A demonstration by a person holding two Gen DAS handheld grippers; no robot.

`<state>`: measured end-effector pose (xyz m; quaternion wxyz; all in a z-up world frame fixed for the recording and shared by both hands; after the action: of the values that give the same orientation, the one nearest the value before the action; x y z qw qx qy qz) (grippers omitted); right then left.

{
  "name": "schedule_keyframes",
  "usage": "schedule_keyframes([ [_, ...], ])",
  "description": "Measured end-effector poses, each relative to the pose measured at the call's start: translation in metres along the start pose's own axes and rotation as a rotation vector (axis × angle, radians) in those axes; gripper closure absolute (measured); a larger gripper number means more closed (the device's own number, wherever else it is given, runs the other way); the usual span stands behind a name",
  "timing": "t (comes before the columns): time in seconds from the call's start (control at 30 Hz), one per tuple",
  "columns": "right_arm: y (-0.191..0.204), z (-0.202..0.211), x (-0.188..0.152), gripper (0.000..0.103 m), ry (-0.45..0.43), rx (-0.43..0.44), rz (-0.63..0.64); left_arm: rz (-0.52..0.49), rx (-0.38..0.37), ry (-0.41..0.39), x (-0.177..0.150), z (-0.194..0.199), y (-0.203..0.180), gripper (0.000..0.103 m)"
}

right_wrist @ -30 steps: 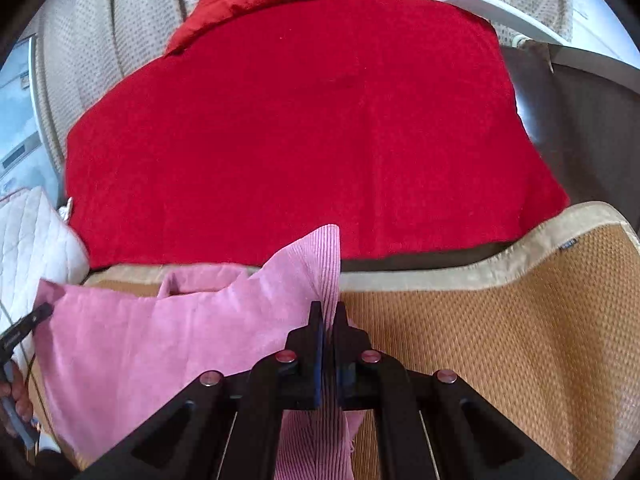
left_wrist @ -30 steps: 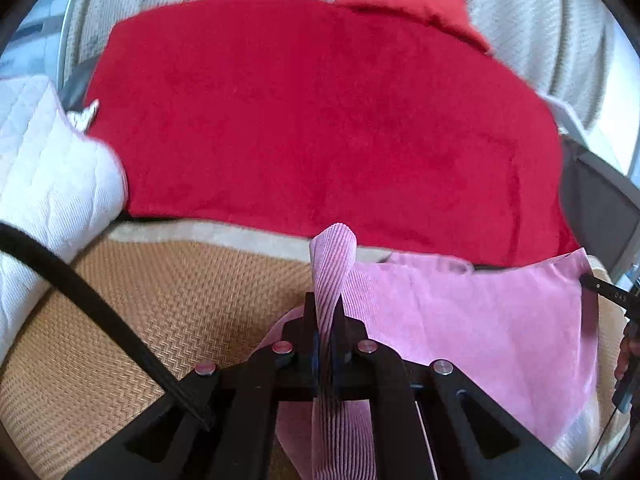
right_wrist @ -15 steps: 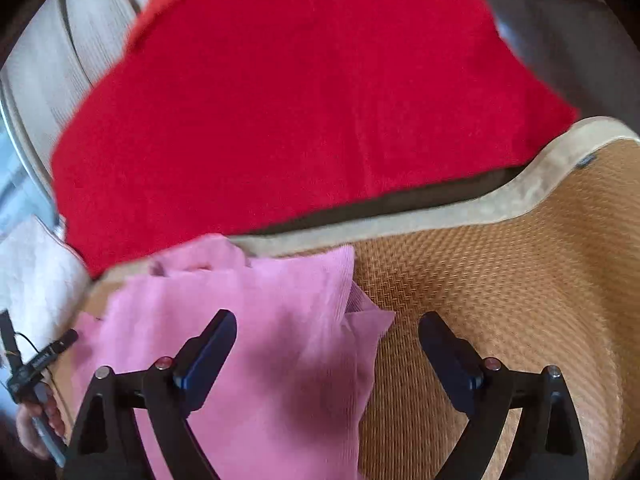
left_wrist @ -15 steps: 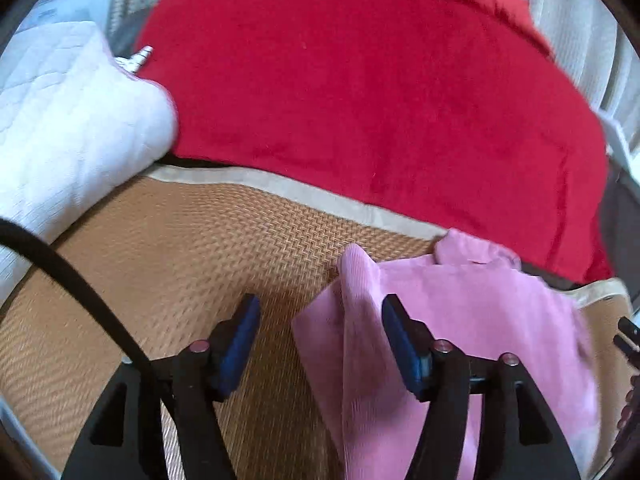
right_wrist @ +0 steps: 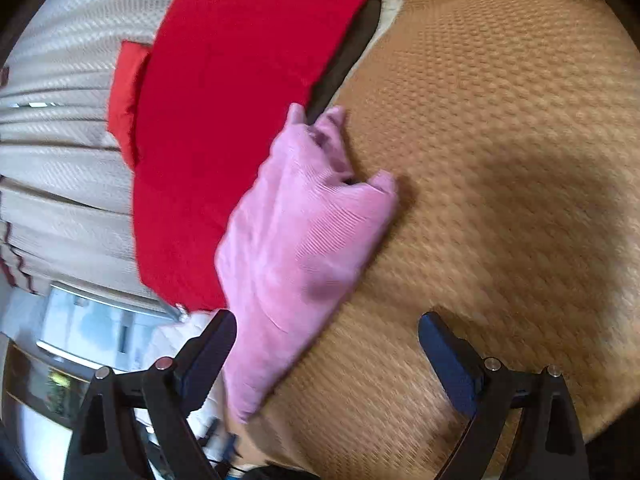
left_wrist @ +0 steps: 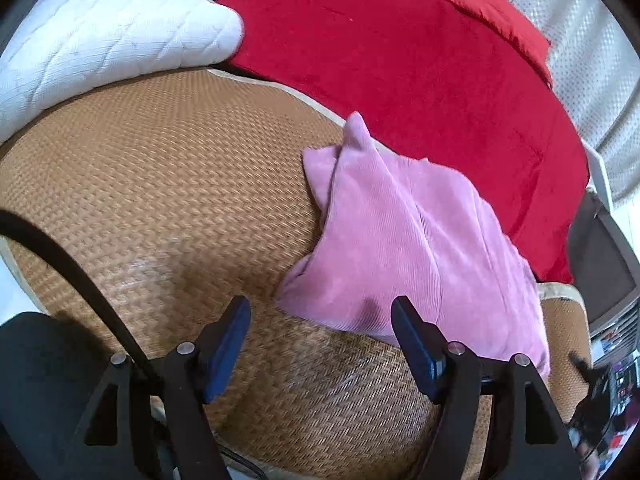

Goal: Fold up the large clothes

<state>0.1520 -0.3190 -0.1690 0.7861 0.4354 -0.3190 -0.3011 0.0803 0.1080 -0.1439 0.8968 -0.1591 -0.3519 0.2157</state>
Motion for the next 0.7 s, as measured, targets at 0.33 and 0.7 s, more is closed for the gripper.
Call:
schedule_keyframes([
  [0.33,0.0,-0.042,0.028,0.084,0.012,-0.139,0.022,-0.049,0.077,0.059,0.024,-0.055,-0.002,0.086],
  [0.7,-0.001,-0.02,-0.031,0.058,0.007,-0.178,0.1,-0.079,0.094,0.036,0.057,-0.046,0.025,0.071],
])
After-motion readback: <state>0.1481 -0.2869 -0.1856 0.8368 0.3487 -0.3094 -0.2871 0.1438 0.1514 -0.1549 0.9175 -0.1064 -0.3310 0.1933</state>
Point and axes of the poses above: each gripper's, at about its wrist camera, not at the fingertips, and z roughly against the way its jaws point, y to its left, x to its top, the point moved 7 cm from there along -z, roughly the way its jaws point, and after that the axes turned 1 degree about z, right-handed, at the moved point
